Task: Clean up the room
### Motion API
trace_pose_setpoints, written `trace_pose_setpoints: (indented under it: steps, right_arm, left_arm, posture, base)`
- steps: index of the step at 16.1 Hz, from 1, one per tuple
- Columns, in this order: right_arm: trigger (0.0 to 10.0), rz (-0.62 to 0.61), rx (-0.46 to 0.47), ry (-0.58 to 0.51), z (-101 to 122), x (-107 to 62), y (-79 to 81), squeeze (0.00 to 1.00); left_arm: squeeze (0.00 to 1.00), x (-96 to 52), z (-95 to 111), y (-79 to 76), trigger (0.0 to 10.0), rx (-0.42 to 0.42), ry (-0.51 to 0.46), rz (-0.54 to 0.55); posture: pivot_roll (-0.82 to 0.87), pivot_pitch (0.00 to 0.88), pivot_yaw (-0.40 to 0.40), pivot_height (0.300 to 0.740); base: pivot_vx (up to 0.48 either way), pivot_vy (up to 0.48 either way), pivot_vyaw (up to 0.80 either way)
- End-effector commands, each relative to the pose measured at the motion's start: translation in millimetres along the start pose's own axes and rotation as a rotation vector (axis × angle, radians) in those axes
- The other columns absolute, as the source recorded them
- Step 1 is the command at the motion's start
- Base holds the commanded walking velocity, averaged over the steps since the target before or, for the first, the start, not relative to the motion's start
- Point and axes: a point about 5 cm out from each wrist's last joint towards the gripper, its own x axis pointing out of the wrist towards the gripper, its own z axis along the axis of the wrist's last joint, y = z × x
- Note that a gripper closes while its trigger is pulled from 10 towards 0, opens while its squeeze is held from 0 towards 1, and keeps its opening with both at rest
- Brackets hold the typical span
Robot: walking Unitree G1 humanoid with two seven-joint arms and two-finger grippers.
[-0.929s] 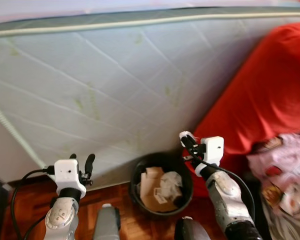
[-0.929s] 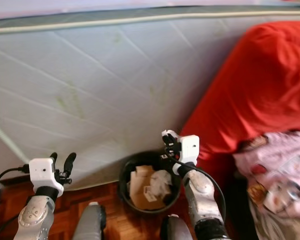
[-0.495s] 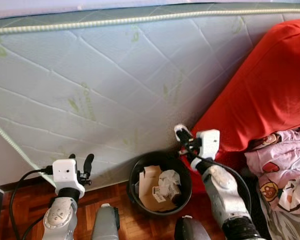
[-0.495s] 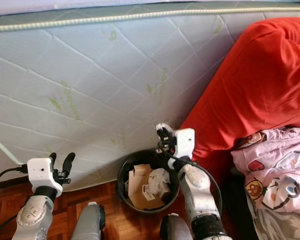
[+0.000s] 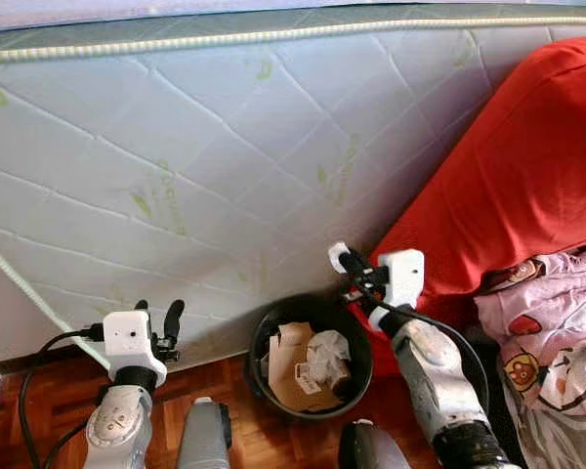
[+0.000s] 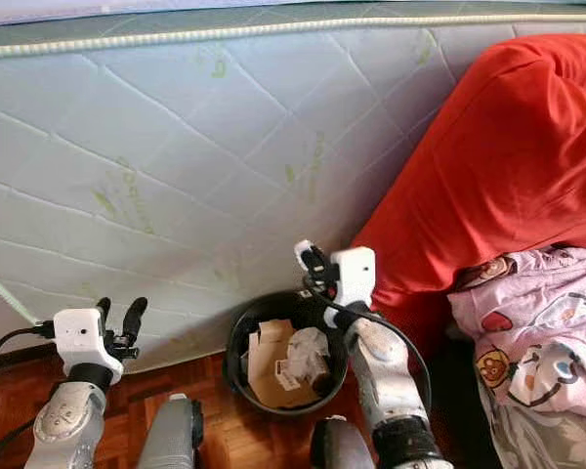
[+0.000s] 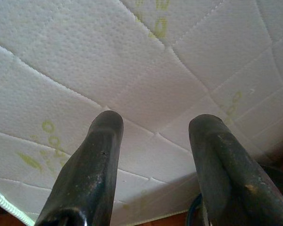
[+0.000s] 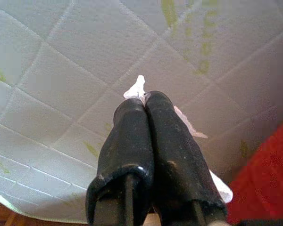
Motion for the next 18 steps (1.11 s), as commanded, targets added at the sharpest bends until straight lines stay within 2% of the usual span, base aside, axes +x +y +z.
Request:
trace_pose_setpoints:
  steps: [1, 3, 6, 11, 15, 18]
  right_arm:
    - [10.0, 0.007, -0.018, 0.014, 3.3, 2.9, 2.3, 0.0]
    - [10.0, 0.002, -0.01, 0.016, 2.8, 1.6, 3.5, 0.0]
    - [10.0, 0.016, -0.011, 0.002, 3.2, -1.2, 7.0, 0.0]
    - [10.0, 0.026, 0.017, 0.041, 2.9, 9.2, 17.3, 0.0]
    - [10.0, -0.045, 0.15, 0.04, 4.8, 16.9, 20.0, 0.0]
    - [10.0, -0.08, 0.179, 0.072, -2.9, 16.7, 25.9, 0.0]
  left_arm:
    - [0.0, -1.7, 2.3, -0.2, 10.0, -0.003, -0.01, 0.005]
    - [0.0, -2.3, 2.0, -0.6, 10.0, -0.005, -0.009, 0.001]
    - [0.0, -1.2, 1.8, -2.2, 10.0, -0.005, -0.007, -0.006]
    - [0.0, -1.1, 0.9, -3.6, 10.0, -0.004, 0.004, -0.013]
    - [0.0, 2.2, 5.0, -2.0, 10.0, 0.005, -0.005, -0.012]
    - [0.0, 1.4, 8.5, 2.5, 10.0, 0.019, -0.007, -0.026]
  posture:
    - [0.13, 0.137, -0.099, 0.608]
    - [0.13, 0.138, -0.098, 0.585]
    - [0.12, 0.139, -0.094, 0.585]
    - [0.13, 0.133, -0.093, 0.585]
    - [0.15, 0.136, -0.089, 0.585]
    - [0.15, 0.15, -0.039, 0.585]
  base:
    - [0.0, 0.0, 0.0]
    - [0.0, 0.0, 0.0]
    - [0.0, 0.0, 0.0]
    - [0.0, 0.0, 0.0]
    - [0.0, 0.0, 0.0]
    - [0.0, 0.0, 0.0]
